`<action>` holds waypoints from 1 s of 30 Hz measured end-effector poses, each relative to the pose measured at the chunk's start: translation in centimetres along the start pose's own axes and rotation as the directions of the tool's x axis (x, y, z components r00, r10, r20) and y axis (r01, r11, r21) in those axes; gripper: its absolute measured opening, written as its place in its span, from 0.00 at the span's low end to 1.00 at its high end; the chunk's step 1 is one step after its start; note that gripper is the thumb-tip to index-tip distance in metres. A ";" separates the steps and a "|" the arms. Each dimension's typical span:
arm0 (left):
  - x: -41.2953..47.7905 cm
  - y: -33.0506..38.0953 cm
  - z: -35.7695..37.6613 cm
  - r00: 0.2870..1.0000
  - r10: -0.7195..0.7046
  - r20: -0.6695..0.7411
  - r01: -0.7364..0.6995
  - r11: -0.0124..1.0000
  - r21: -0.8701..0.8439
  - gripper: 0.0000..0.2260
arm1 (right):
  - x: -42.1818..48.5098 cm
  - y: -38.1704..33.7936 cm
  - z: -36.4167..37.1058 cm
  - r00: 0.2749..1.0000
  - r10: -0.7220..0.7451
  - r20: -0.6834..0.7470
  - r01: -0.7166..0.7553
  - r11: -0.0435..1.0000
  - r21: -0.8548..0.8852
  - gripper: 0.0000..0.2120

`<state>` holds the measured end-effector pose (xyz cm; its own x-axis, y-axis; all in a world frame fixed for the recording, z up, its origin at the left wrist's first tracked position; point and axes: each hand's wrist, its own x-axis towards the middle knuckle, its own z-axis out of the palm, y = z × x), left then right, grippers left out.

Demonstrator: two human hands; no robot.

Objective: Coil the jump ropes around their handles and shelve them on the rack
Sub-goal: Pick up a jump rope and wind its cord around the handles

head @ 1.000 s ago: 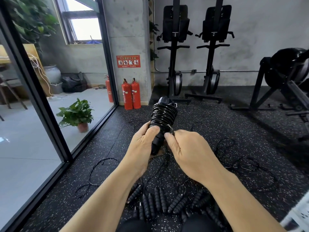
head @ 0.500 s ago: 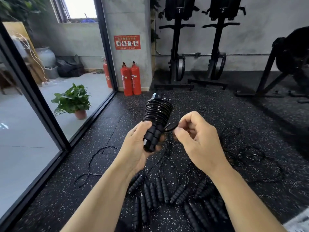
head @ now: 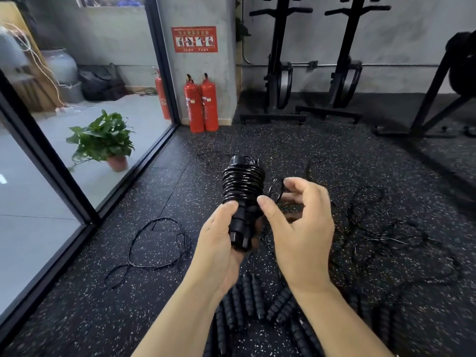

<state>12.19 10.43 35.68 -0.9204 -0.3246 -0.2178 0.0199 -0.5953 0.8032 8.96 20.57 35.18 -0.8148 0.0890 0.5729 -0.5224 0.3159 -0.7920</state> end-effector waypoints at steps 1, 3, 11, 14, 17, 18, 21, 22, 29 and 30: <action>0.1 -0.2 -0.1 1.000 -0.011 0.004 0.011 1.000 -0.010 0.11 | 0.2 0.2 0.2 0.999 0.030 0.017 -0.031 0.999 0.042 0.17; 0.5 -0.5 -0.2 1.000 -0.017 0.003 0.018 1.000 -0.006 0.11 | 0.4 0.6 0.3 0.998 0.037 0.052 -0.042 0.995 0.091 0.15; 1.4 -0.7 -1.3 0.996 0.092 -0.005 -0.090 0.983 0.158 0.12 | 0.3 1.9 -0.3 0.903 -0.285 0.323 0.300 0.954 0.002 0.09; 1.2 -0.6 -1.4 0.988 0.147 0.053 -0.155 0.957 0.246 0.15 | 0.5 2.0 -0.7 0.880 -0.281 0.382 0.310 0.951 -0.014 0.08; 1.0 -0.4 -1.4 0.984 0.146 0.101 -0.170 0.941 0.294 0.14 | 0.4 1.8 -0.9 0.897 -0.295 0.329 0.321 0.947 -0.026 0.07; 0.9 -0.4 -1.4 0.984 0.136 0.116 -0.165 0.942 0.293 0.13 | 0.3 1.6 -0.8 0.906 -0.309 0.288 0.336 0.940 -0.050 0.06; 0.6 -0.3 -1.3 0.977 0.126 0.169 -0.171 0.944 0.284 0.07 | 0.0 1.1 -0.7 0.918 -0.352 0.185 0.375 0.920 -0.112 0.04; 0.5 -0.3 -1.3 0.973 0.135 0.188 -0.186 0.939 0.288 0.05 | 0.0 1.1 -0.7 0.914 -0.360 0.187 0.385 0.916 -0.118 0.03; 0.2 -0.1 -1.8 0.934 0.176 0.312 -0.287 0.888 0.359 0.16 | 0.2 0.2 -1.5 0.905 -0.320 0.281 0.360 0.927 -0.106 0.02; 0.2 -0.1 -1.9 0.930 0.178 0.322 -0.297 0.881 0.368 0.15 | 0.2 0.1 -1.6 0.907 -0.304 0.291 0.345 0.933 -0.101 0.03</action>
<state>12.73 9.01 34.54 -0.9779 -0.1713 0.1195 0.1469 -0.1574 0.9765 9.16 22.09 35.57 -0.6537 -0.2905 0.6988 -0.7431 0.4207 -0.5203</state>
